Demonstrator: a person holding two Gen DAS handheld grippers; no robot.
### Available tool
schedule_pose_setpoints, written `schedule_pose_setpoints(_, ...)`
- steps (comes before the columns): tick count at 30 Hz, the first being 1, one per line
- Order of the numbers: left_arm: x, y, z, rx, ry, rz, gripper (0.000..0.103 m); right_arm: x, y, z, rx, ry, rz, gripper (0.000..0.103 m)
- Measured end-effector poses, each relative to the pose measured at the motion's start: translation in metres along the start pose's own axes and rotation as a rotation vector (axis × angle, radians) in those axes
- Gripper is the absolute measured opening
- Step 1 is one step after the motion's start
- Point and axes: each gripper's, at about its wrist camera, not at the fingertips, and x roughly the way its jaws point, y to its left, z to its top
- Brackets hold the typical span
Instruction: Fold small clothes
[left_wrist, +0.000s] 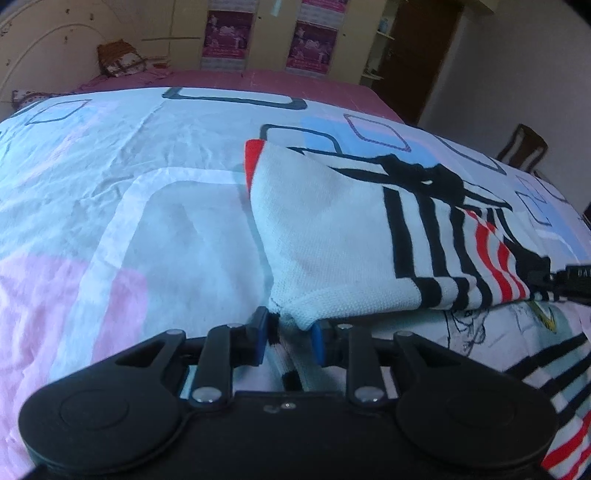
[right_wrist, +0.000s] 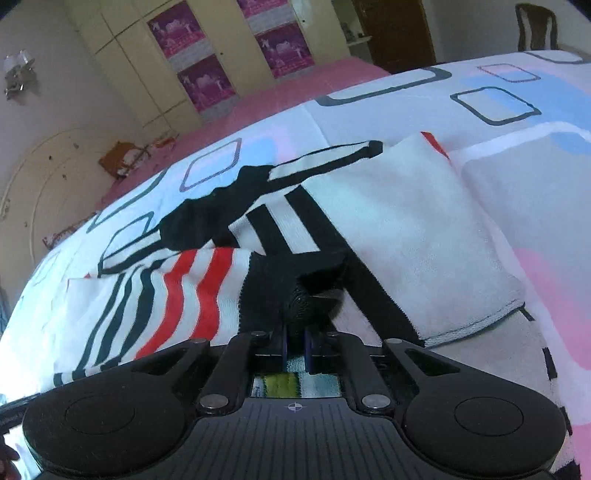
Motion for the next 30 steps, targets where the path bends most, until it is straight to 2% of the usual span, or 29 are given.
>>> schedule_pose_setpoints(1, -0.003, 0.002, 0.000, 0.001, 0.002, -0.022, 0.036, -0.003, 0.000, 0.000, -0.004, -0.008, -0.003, 0.008)
schedule_pose_setpoints(2, -0.011, 0.006, 0.000, -0.011, -0.013, -0.047, 0.056, -0.008, 0.000, 0.002, 0.000, -0.024, -0.008, 0.020)
schedule_pose_setpoints(3, -0.021, 0.010, -0.002, -0.028, -0.047, -0.060, 0.067, -0.014, -0.001, 0.003, 0.011, -0.055, -0.025, 0.055)
schedule_pose_setpoints(4, -0.033, 0.016, -0.003, -0.046, -0.103, -0.074, 0.077, -0.023, -0.003, 0.004, 0.025, -0.108, -0.032, 0.070)
schedule_pose_setpoints(5, -0.039, 0.022, -0.002, -0.061, -0.143, -0.088, 0.076, -0.029, -0.005, 0.006, 0.032, -0.144, -0.018, 0.074)
schedule_pose_setpoints(8, -0.029, 0.040, 0.020, -0.125, -0.171, -0.108, 0.073, -0.019, -0.007, 0.018, 0.044, -0.112, -0.038, 0.073)
schedule_pose_setpoints(9, -0.021, 0.044, 0.030, -0.140, -0.177, -0.119, 0.072, -0.016, -0.008, 0.020, 0.056, -0.107, -0.041, 0.069)
schedule_pose_setpoints(11, 0.001, 0.048, 0.053, -0.137, -0.181, -0.141, 0.064, -0.004, -0.012, 0.025, 0.099, -0.069, -0.043, 0.064)
schedule_pose_setpoints(14, 0.044, 0.055, 0.084, -0.139, -0.108, -0.186, 0.051, 0.007, -0.015, 0.024, 0.145, -0.036, -0.039, 0.053)
schedule_pose_setpoints(18, 0.083, 0.063, 0.098, -0.162, -0.013, -0.241, 0.040, 0.016, -0.008, 0.025, 0.105, -0.022, -0.063, 0.034)
schedule_pose_setpoints(19, 0.086, 0.062, 0.097, -0.154, -0.010, -0.248, 0.011, 0.017, -0.007, 0.026, 0.103, -0.025, -0.066, 0.029)
schedule_pose_setpoints(20, 0.087, 0.060, 0.096, -0.132, -0.017, -0.228, 0.008, 0.018, -0.007, 0.026, 0.096, -0.027, -0.064, 0.006)
schedule_pose_setpoints(22, 0.081, 0.058, 0.092, -0.120, -0.084, -0.212, 0.007, 0.012, -0.004, 0.024, 0.076, -0.061, -0.085, 0.006)
schedule_pose_setpoints(24, 0.083, 0.056, 0.085, -0.102, -0.094, -0.176, 0.008, 0.003, 0.003, 0.017, 0.031, -0.114, -0.110, 0.006)
schedule_pose_setpoints(26, 0.089, 0.060, 0.079, -0.127, -0.098, -0.187, 0.008, 0.017, 0.004, 0.004, -0.006, -0.069, -0.161, 0.006)
schedule_pose_setpoints(27, 0.090, 0.062, 0.080, -0.144, -0.093, -0.197, 0.008, 0.018, 0.004, 0.001, -0.014, -0.090, -0.160, 0.006)
schedule_pose_setpoints(29, 0.087, 0.063, 0.085, -0.121, -0.080, -0.178, 0.020, 0.017, 0.009, 0.003, -0.030, -0.093, -0.185, 0.007)
schedule_pose_setpoints(30, 0.082, 0.059, 0.087, -0.093, -0.079, -0.141, 0.025, 0.015, 0.010, 0.004, -0.026, -0.102, -0.195, 0.009)
